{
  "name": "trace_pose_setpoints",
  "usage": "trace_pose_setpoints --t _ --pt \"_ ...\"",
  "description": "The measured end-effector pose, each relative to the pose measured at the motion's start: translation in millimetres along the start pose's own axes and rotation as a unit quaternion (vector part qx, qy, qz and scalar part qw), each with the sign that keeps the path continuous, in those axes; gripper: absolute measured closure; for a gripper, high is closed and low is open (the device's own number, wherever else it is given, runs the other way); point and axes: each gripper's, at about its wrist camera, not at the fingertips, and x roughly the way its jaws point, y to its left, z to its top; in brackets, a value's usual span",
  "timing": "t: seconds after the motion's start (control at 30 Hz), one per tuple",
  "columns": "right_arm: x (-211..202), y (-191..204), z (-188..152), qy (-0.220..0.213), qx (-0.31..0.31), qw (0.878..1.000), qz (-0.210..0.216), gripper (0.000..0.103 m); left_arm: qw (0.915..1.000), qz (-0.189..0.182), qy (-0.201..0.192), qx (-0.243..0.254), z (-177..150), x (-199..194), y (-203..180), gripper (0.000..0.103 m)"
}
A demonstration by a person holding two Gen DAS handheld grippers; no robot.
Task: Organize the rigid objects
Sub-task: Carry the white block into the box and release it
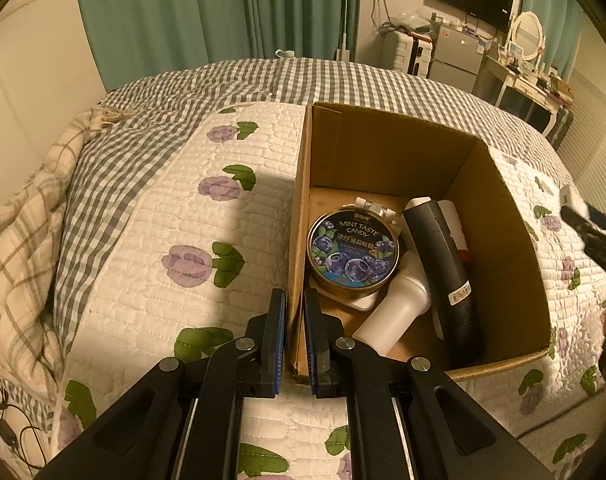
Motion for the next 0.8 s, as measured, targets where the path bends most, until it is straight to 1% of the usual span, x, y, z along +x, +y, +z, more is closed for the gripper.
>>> trace_pose_setpoints --t 0.13,0.3,0.47,0.6,0.8 --pt "-33 15 10 -0.018 -0.007 1.000 0.015 0.038 1.0000 -0.001 0.000 0.003 0 0 -1 0.095" --pt "-80 45 34 -0.050 -0.043 0.997 0.028 0.038 1.0000 -0.003 -0.001 0.001 0 -1 0 0.095" --pt "-119 81 54 -0.080 -0.065 0.993 0.061 0.038 1.0000 -0.005 -0.002 0.001 0 -1 0 0.095" --pt "-125 110 53 -0.088 -0.063 0.989 0.098 0.038 1.0000 -0.006 -0.004 0.002 0 -2 0 0.095" --pt "-95 153 43 -0.057 -0.065 0.987 0.138 0.038 0.9999 -0.012 -0.006 0.001 -1 -2 1 0.095"
